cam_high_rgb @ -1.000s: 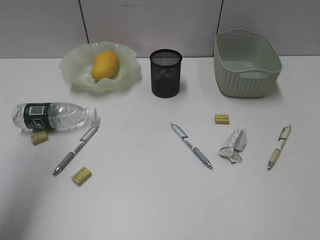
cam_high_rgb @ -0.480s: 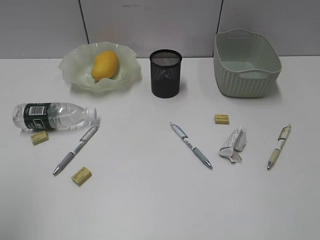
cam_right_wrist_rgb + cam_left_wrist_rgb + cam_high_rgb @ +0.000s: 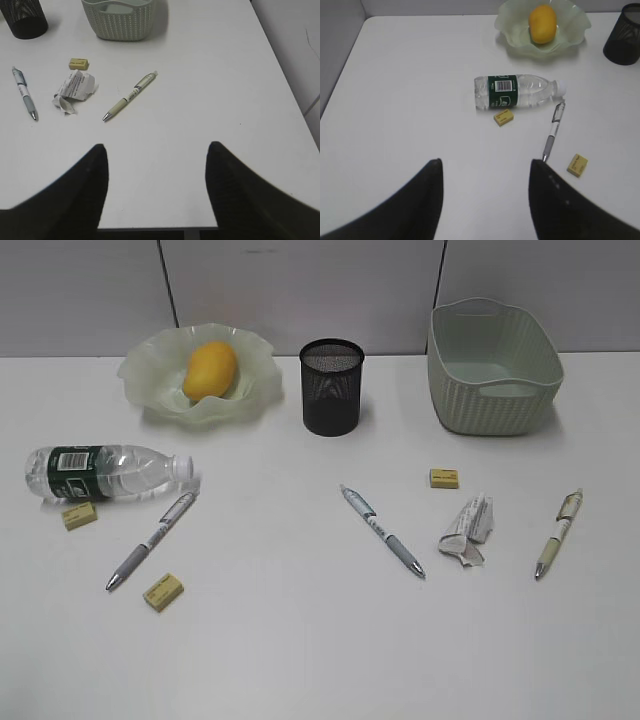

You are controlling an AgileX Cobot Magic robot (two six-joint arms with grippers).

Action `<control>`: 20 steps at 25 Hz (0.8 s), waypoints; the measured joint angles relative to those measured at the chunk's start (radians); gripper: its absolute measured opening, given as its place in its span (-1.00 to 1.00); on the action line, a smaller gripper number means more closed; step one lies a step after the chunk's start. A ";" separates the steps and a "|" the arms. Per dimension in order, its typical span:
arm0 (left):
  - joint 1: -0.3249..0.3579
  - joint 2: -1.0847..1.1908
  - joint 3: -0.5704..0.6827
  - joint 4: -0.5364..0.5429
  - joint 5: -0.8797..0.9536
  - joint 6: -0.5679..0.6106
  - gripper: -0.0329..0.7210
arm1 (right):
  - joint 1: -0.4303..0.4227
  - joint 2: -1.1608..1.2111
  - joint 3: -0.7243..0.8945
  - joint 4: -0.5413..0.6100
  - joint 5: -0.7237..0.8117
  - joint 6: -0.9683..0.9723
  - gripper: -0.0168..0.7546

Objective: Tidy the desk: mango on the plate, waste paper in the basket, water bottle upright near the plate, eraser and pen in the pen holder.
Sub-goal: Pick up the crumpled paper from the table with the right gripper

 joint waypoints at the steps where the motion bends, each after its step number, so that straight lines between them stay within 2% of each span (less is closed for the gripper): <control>1: 0.000 -0.026 0.010 -0.007 -0.001 0.000 0.19 | 0.000 0.000 0.000 -0.001 0.000 0.000 0.32; 15: 0.000 -0.337 0.130 -0.020 0.015 0.044 0.14 | 0.000 0.000 0.000 -0.020 0.000 0.000 0.32; 20: 0.000 -0.350 0.161 -0.035 0.037 0.048 0.14 | 0.000 0.000 0.000 -0.021 0.000 0.000 0.32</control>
